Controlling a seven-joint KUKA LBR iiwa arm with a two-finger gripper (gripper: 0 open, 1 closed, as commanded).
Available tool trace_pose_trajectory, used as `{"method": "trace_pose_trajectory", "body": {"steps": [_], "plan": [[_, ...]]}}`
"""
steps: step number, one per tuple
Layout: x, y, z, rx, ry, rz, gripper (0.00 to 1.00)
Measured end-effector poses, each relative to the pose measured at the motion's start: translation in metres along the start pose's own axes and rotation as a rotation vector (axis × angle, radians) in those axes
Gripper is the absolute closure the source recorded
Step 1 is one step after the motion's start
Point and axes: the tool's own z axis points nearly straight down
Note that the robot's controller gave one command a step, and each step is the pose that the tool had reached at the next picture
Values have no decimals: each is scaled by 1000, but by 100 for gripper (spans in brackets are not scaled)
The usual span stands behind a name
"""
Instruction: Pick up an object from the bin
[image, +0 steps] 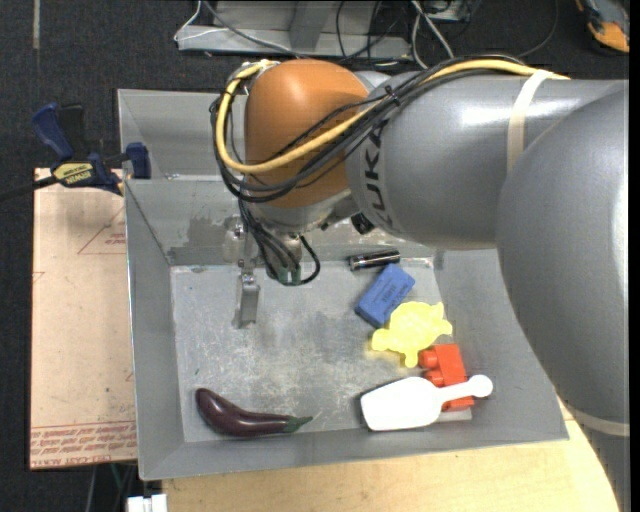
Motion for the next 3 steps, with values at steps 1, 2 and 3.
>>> {"method": "trace_pose_trajectory", "body": {"steps": [1, 2, 3], "plan": [[-2, -1, -5, -1, -8, 3, 0], [45, 7, 62, -1, -8, -147, 0], [99, 18, 68, -3, -14, -88, 0]]}}
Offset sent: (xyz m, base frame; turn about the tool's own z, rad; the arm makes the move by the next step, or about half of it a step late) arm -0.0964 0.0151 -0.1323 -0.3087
